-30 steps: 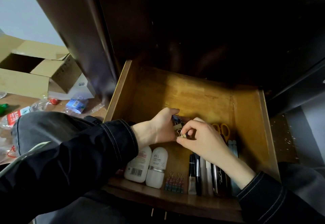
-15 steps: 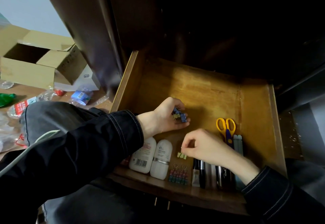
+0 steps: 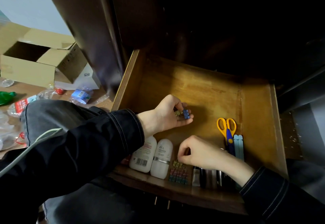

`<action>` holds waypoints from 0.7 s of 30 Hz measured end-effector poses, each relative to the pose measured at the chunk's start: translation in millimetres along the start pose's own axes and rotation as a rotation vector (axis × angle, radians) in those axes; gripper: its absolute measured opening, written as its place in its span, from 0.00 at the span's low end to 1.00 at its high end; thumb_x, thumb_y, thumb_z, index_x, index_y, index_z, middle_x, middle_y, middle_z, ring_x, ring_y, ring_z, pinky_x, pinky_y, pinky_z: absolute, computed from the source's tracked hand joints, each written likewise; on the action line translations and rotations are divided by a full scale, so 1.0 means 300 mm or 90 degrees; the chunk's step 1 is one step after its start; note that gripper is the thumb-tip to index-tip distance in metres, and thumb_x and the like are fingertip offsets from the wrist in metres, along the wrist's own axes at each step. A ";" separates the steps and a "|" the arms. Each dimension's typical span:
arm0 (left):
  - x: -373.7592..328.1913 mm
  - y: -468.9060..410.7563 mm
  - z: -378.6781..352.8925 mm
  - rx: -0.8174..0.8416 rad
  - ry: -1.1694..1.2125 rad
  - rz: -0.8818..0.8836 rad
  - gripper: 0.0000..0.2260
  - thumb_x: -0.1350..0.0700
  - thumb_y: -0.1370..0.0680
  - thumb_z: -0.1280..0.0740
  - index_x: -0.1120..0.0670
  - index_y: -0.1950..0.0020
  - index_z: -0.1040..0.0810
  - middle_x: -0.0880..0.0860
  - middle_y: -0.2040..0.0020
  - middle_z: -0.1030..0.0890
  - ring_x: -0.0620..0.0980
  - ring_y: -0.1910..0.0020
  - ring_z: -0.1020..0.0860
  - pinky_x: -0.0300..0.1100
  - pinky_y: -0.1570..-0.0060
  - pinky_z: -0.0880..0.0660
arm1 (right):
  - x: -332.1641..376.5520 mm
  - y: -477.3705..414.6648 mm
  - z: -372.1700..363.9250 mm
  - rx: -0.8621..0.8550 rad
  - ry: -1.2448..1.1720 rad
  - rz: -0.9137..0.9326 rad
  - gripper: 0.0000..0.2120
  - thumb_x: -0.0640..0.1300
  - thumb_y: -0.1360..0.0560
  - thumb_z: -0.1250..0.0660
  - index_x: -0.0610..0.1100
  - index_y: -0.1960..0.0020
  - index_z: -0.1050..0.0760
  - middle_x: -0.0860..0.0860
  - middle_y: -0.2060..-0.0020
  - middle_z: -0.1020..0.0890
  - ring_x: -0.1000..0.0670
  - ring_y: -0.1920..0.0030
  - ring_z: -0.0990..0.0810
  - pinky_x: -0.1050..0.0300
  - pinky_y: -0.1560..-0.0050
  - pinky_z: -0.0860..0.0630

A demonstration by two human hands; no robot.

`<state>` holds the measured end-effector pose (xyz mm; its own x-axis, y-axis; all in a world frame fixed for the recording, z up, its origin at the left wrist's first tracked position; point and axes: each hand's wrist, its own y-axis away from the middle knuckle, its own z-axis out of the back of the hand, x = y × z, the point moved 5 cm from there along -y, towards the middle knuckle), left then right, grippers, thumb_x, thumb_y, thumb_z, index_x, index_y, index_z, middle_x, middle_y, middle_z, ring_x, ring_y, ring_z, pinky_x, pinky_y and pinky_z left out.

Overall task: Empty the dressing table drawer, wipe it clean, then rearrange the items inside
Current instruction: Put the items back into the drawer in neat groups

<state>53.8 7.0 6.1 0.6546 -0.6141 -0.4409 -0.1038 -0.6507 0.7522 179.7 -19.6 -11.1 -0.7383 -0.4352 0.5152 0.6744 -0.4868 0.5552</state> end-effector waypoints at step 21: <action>0.005 -0.008 0.004 -0.004 0.013 0.012 0.14 0.66 0.27 0.47 0.60 0.45 0.27 0.62 0.47 0.26 0.61 0.53 0.22 0.52 0.58 0.20 | 0.004 -0.001 -0.034 0.057 0.009 0.014 0.08 0.56 0.25 0.32 0.56 0.50 0.17 0.61 0.54 0.16 0.58 0.52 0.19 0.45 0.47 0.19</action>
<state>54.3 7.2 3.0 0.6677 -0.6168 -0.4169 -0.1118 -0.6367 0.7629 178.5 -27.7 -17.4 -0.7227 -0.4567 0.5188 0.6883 -0.4070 0.6005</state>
